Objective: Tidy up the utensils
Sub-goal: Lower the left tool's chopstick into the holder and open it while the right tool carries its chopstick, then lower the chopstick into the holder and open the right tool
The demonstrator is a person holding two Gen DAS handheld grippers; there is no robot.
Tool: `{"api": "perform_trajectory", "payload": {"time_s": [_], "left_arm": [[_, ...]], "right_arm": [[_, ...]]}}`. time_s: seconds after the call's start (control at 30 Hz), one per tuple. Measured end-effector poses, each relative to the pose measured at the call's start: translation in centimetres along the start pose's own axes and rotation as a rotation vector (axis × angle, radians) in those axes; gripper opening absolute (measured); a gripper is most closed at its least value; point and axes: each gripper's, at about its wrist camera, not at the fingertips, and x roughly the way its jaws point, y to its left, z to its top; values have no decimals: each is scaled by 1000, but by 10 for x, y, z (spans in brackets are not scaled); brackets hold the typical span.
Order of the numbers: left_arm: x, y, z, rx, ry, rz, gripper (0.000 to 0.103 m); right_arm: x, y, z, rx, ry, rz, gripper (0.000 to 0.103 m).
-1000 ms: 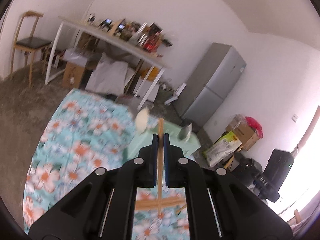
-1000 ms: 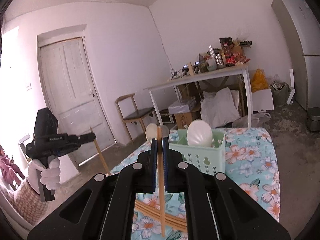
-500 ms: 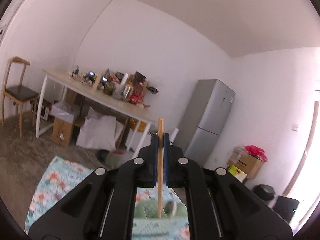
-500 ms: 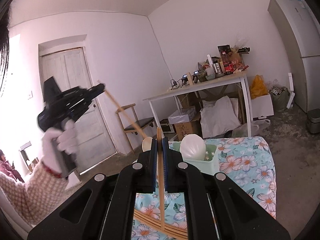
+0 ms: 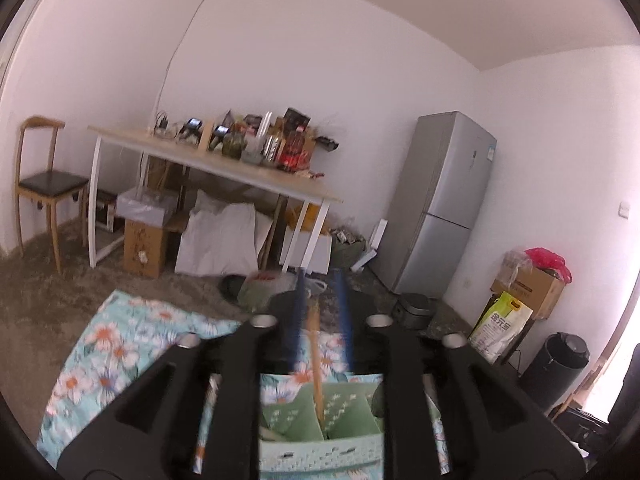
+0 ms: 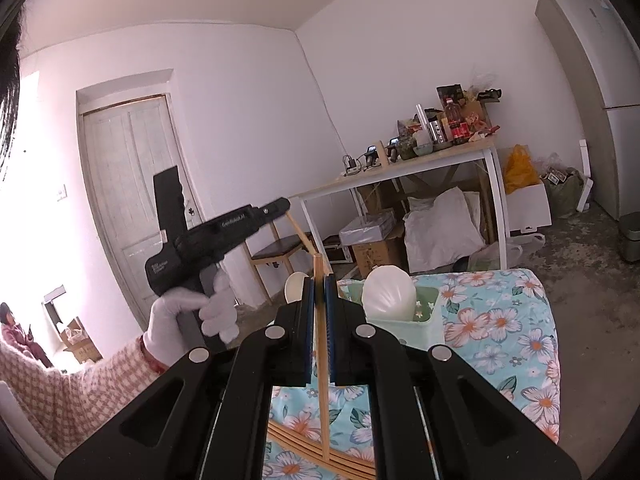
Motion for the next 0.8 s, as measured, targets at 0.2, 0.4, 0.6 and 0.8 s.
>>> {"api": "perform_trajectory", "payload": {"time_s": [0.2,0.4,0.6,0.8], "left_arm": [[-31,10,-3,-17,-24,4,34],[-76,23,-19,-12,8,0,40],[-108,41,-60,-4,116,22,43],[-132,59,-101,1,212,61,44]], "right_arm": [[2,8,11,-15,-14,3,6],[13,18,39,-62,-52,23,6],[32,35,84,-149,-122,35,6],[53,48,118,-239,-176,1,6]]}}
